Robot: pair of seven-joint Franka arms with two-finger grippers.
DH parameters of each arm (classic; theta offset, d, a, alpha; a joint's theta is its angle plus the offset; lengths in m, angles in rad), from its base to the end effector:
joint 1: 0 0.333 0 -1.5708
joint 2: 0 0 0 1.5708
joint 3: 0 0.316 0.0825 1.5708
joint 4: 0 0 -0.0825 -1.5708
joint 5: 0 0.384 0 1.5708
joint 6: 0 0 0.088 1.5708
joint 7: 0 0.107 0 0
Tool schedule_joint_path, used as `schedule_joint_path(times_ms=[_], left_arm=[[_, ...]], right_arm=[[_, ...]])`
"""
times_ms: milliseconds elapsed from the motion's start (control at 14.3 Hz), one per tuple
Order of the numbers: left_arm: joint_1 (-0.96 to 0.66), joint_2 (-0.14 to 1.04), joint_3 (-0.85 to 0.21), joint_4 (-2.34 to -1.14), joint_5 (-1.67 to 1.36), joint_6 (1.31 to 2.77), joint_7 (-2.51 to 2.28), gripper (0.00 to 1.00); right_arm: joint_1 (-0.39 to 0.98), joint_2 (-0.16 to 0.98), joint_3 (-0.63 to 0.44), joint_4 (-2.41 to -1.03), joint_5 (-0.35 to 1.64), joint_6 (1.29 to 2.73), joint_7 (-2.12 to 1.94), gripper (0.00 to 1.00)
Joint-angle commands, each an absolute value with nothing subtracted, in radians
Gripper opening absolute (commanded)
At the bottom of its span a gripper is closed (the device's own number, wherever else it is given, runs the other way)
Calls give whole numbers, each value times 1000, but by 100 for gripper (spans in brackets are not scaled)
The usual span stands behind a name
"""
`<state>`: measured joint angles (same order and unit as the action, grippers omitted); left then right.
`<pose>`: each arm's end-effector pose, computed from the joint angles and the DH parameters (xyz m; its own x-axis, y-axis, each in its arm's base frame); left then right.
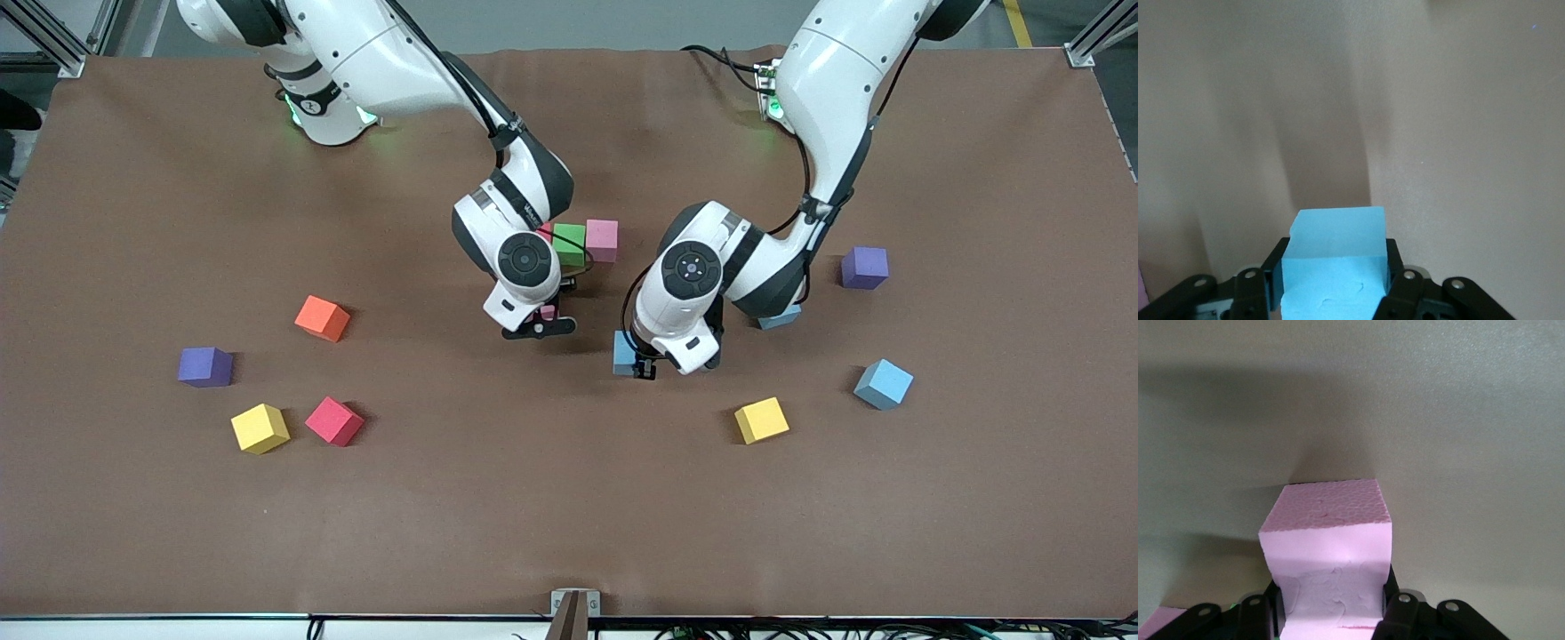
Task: Arrange 11 blocks into digit 3
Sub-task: 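Lower pink below pink with the right gripper while the left gripper places blue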
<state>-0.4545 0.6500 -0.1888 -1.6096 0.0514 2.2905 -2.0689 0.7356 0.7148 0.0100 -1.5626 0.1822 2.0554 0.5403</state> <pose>0.5694 -0.4034 0.2564 0.1373 0.9869 -0.0850 0.9905 -0.1377 0.0020 0.4920 0.4665 0.2080 0.9583 0.0976 -0.2685 0.0994 -0.9950 -0.0072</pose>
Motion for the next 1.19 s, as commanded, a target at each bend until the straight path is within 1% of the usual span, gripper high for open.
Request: schedule_joint_path(times_ms=[0, 488, 1116], left_arm=[[-469, 637, -181, -1620, 40, 2292, -2118, 7], [-503, 646, -181, -1623, 40, 2333, -2209, 9], [-505, 646, -181, -1623, 43, 2333, -2207, 9]], right_arm=[[732, 680, 11, -1611, 196, 2060, 540, 57], [726, 680, 11, -1609, 198, 2060, 543, 58], [721, 680, 9, -1609, 196, 2060, 537, 58]])
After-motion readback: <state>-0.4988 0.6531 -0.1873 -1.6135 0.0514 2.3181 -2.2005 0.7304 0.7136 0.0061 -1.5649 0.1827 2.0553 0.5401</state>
